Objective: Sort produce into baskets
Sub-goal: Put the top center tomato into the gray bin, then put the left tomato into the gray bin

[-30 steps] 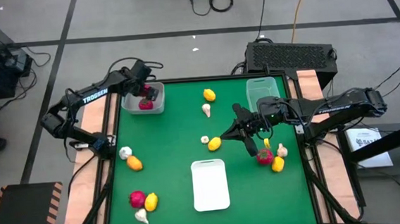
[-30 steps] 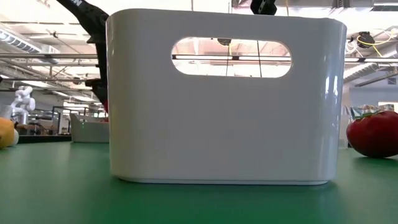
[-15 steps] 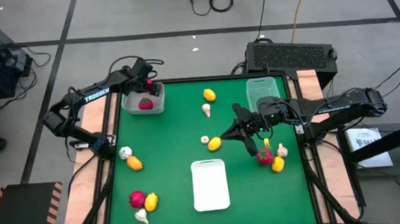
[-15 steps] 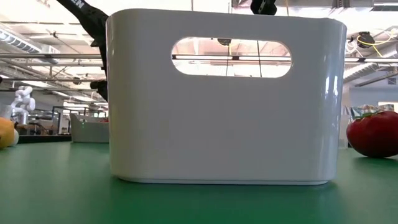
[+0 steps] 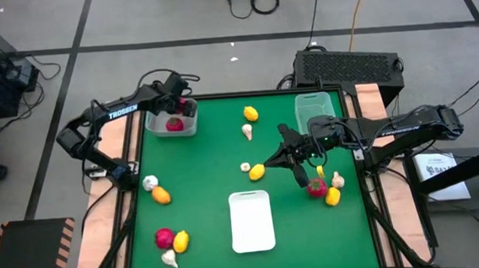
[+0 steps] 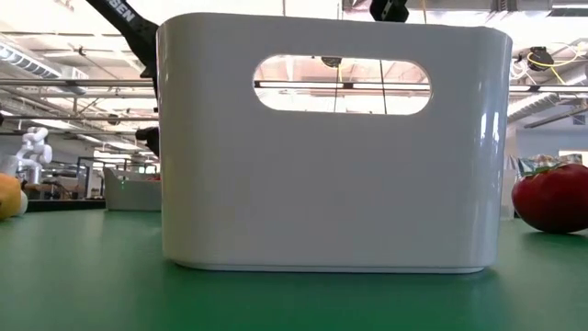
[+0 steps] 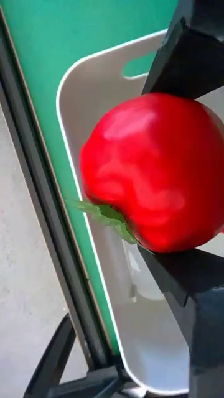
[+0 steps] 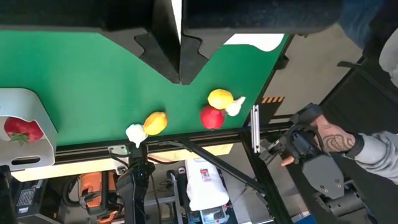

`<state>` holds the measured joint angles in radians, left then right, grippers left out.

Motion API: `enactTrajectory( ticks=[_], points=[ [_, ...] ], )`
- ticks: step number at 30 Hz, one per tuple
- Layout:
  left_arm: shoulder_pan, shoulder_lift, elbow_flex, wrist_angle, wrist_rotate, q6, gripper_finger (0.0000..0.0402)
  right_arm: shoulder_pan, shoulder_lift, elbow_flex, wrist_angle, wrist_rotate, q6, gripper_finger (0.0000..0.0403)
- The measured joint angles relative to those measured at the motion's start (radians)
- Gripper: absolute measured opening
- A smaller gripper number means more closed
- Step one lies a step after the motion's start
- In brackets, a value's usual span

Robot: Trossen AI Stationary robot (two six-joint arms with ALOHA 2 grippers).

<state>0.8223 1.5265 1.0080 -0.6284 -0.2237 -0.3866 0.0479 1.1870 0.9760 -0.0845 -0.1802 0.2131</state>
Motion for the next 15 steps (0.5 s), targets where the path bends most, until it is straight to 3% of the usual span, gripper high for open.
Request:
enactTrajectory(
  ticks=[6,12,15],
  points=[
    [0.016,0.000,0.000,-0.007,0.066,-0.001,0.0340,0.000,0.000,0.000,0.000,0.000,0.000,0.0000],
    [0.024,0.000,0.000,-0.017,0.052,-0.035,0.0389,0.000,0.000,0.000,0.000,0.000,-0.001,0.0000],
    [0.024,0.000,0.000,-0.017,0.024,-0.053,0.0393,0.000,0.000,0.000,0.000,0.000,-0.001,0.0000]
  ],
)
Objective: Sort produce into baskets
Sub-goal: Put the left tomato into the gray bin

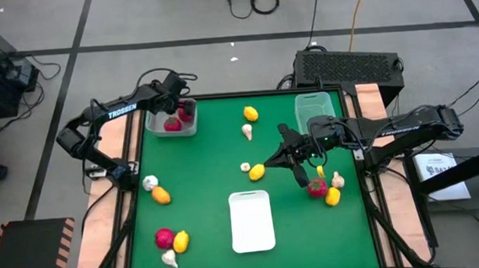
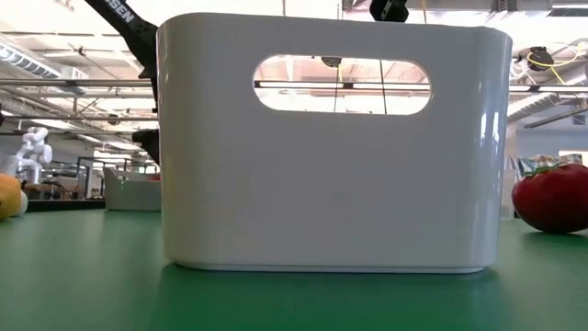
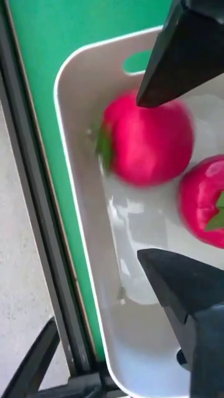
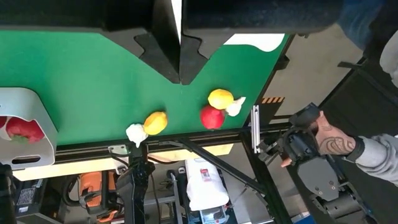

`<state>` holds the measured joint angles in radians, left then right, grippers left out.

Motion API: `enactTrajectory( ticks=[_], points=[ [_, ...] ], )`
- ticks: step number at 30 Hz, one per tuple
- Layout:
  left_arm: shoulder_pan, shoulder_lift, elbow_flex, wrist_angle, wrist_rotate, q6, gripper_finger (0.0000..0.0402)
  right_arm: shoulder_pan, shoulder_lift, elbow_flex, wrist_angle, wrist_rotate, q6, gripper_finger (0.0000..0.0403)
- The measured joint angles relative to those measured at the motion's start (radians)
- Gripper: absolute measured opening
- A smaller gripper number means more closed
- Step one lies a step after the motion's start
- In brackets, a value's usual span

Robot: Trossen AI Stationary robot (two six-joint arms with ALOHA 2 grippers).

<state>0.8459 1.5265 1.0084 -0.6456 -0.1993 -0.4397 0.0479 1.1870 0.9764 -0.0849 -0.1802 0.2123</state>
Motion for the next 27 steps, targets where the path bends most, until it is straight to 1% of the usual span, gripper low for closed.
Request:
enactTrajectory(
  ticks=[2,4,7,12,17,19,23,25,27],
  points=[
    [0.001,-0.001,0.005,-0.002,0.000,0.012,0.0386,0.000,0.000,0.000,0.000,-0.002,0.000,0.0000],
    [0.000,-0.009,0.015,-0.011,0.026,0.047,0.0383,0.000,0.000,0.000,0.000,-0.002,0.001,0.0000],
    [0.000,-0.028,0.057,-0.071,0.059,0.084,0.0382,0.000,0.000,0.000,0.000,-0.003,0.005,0.0000],
    [-0.004,-0.068,0.146,-0.246,0.099,0.146,0.0382,0.000,0.000,0.000,0.000,-0.003,0.004,0.0000],
    [-0.037,-0.128,0.174,-0.443,0.231,0.157,0.0382,0.000,0.000,0.000,0.000,-0.004,0.004,0.0000],
    [-0.065,-0.154,0.174,-0.521,0.268,0.142,0.0382,0.000,0.000,0.000,-0.001,-0.005,0.004,0.0000],
    [-0.166,-0.202,0.174,-0.649,0.281,0.132,0.0382,0.000,0.000,0.000,-0.002,-0.009,0.004,0.0000],
    [-0.233,-0.233,0.174,-0.672,0.285,0.107,0.0382,0.000,0.000,0.000,-0.003,-0.010,0.003,0.0000],
    [-0.313,-0.267,0.174,-0.671,0.285,0.041,0.0382,0.004,0.000,0.000,-0.006,-0.014,0.003,0.0000]
  ],
)
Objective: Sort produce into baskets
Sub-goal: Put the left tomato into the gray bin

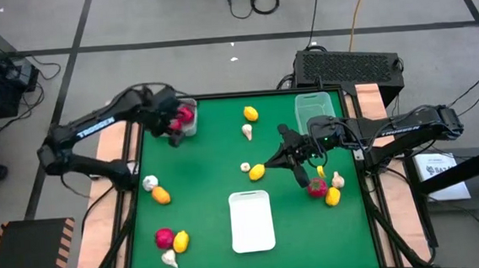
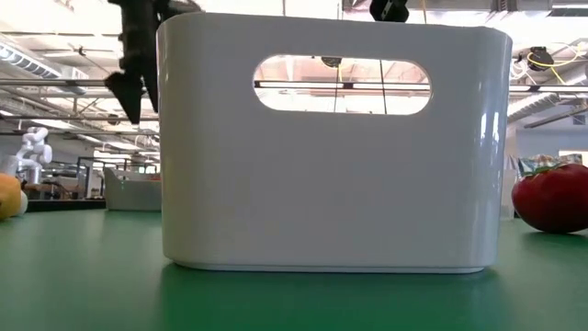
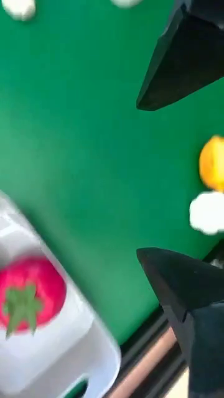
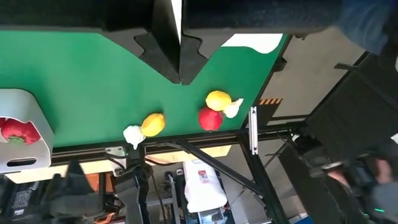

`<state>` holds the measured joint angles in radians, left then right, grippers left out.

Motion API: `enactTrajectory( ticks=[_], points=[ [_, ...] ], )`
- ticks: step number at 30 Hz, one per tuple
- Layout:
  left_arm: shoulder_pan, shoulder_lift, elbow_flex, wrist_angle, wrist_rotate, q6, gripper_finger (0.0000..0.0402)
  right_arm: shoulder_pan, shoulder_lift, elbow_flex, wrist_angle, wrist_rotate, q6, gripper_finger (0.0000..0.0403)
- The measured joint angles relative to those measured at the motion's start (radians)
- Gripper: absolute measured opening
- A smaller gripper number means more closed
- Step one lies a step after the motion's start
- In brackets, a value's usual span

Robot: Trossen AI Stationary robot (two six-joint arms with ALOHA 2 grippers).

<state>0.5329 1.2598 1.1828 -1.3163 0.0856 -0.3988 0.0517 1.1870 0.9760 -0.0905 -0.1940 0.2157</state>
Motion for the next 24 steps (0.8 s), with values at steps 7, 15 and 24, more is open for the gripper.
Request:
enactTrajectory(
  ticks=[7,15,24],
  points=[
    [-0.287,-0.075,0.000,0.069,-0.065,-0.362,0.0382,0.030,0.000,0.000,0.002,-0.050,-0.026,0.0000],
    [-0.603,-0.067,-0.001,0.202,-0.222,-0.458,0.0382,0.108,0.000,0.000,-0.003,-0.022,0.172,0.0000],
    [-0.912,-0.068,-0.014,0.254,-0.167,-0.569,0.0382,0.319,0.013,0.000,0.006,0.306,0.440,0.0000]
  ],
)
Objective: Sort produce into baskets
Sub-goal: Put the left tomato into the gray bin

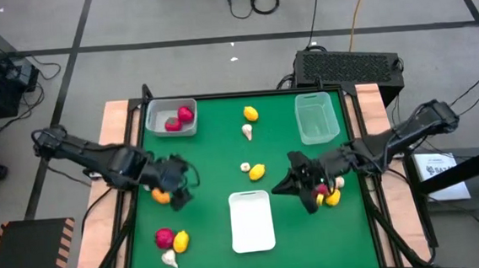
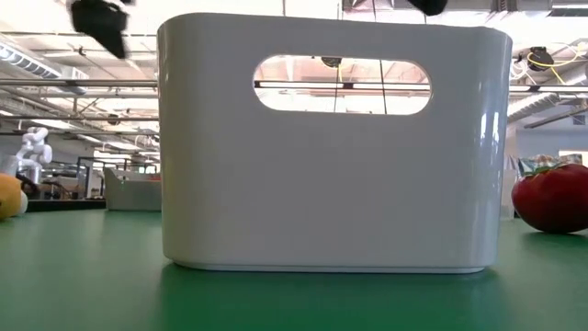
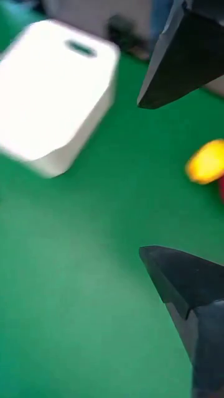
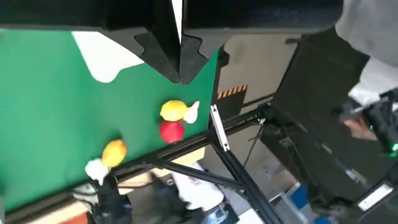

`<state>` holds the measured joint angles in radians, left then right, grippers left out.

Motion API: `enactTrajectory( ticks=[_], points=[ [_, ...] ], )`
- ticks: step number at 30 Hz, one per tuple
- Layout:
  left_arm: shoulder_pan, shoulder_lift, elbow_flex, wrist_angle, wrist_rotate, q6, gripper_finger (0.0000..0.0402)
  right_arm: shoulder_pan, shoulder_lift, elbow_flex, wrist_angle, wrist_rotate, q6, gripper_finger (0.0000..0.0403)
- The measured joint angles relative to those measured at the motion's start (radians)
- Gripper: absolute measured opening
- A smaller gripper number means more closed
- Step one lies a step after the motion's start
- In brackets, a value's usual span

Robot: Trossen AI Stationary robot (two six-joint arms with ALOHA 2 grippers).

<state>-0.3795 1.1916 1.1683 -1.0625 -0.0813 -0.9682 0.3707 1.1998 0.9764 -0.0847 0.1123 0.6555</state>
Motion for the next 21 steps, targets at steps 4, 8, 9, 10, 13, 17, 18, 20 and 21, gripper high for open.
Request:
enactTrajectory(
  ticks=[4,8,9,10,13,17,18,20,21],
  points=[
    [-0.137,0.002,0.000,-0.062,0.052,-0.132,0.0382,0.086,0.037,0.000,0.008,0.141,0.107,0.0000],
    [-0.274,0.028,0.000,-0.124,0.048,-0.224,0.0382,0.138,0.090,0.000,0.010,0.199,0.191,0.0000],
    [-0.307,0.040,0.000,-0.131,0.043,-0.228,0.0382,0.144,0.104,0.000,0.018,0.200,0.204,0.0000],
    [-0.338,0.057,0.000,-0.131,0.039,-0.225,0.0382,0.147,0.116,0.000,0.031,0.199,0.214,0.0000],
    [-0.422,0.119,0.000,-0.121,0.017,-0.163,0.0382,0.148,0.149,0.000,0.092,0.199,0.198,0.0000],
    [-0.501,0.214,-0.001,-0.120,0.018,-0.065,0.0382,0.145,0.162,0.000,0.159,0.197,0.102,0.0000],
    [-0.516,0.235,-0.001,-0.118,0.020,-0.049,0.0382,0.141,0.162,0.000,0.170,0.197,0.078,0.0000],
    [-0.541,0.272,-0.001,-0.100,0.022,-0.010,0.0382,0.140,0.160,0.000,0.173,0.197,0.034,0.0000],
    [-0.550,0.288,-0.001,-0.084,0.023,0.011,0.0382,0.140,0.157,0.000,0.169,0.197,0.011,0.0000]
  ],
)
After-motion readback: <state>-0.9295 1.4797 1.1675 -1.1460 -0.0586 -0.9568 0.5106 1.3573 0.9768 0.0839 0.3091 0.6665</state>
